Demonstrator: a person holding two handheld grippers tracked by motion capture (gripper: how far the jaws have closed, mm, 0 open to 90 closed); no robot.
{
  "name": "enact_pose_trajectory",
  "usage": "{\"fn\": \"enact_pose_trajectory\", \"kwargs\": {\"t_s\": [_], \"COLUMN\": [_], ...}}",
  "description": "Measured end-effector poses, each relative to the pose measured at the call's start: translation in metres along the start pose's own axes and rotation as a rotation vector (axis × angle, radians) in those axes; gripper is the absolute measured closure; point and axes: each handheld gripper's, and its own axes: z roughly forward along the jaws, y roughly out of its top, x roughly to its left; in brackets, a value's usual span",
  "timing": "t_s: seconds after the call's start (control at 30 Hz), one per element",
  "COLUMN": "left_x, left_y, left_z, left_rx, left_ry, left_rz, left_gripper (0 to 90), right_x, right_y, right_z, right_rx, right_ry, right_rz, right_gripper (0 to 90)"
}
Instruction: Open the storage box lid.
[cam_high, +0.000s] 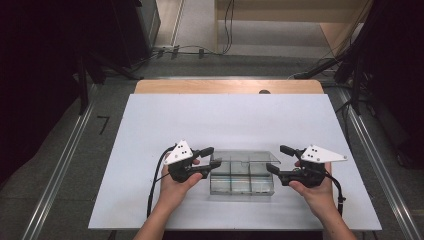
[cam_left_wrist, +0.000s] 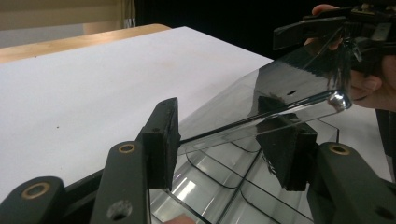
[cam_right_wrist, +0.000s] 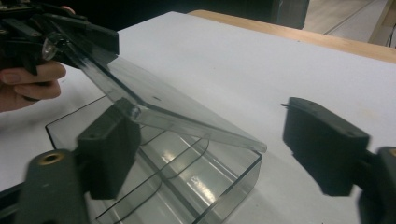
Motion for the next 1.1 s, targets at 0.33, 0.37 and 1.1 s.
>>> {"fn": "enact_pose_trajectory", "kwargs": {"t_s": [0.33, 0.37, 1.1], "left_x": [0.004, 0.004, 0.018], "left_y": [0.003, 0.004, 0.013], "left_z": [0.001, 0.001, 0.008], "left_rx": [-0.002, -0.004, -0.035], "left_ry": [-0.006, -0.005, 0.026], "left_rz": [-0.002, -0.005, -0.032], "left_gripper": [53.4, 54.0, 65.4], "right_x": [-0.003, -0.003, -0.016], "right_y": [-0.003, -0.003, 0.005], "right_z": [0.008, 0.008, 0.015], "right_rx": [-0.011, -0.012, -0.037], "right_ry": [0.033, 0.026, -0.018], "right_rz": [-0.005, -0.004, -0.013], "right_gripper": [52.4, 53.2, 67.9]}}
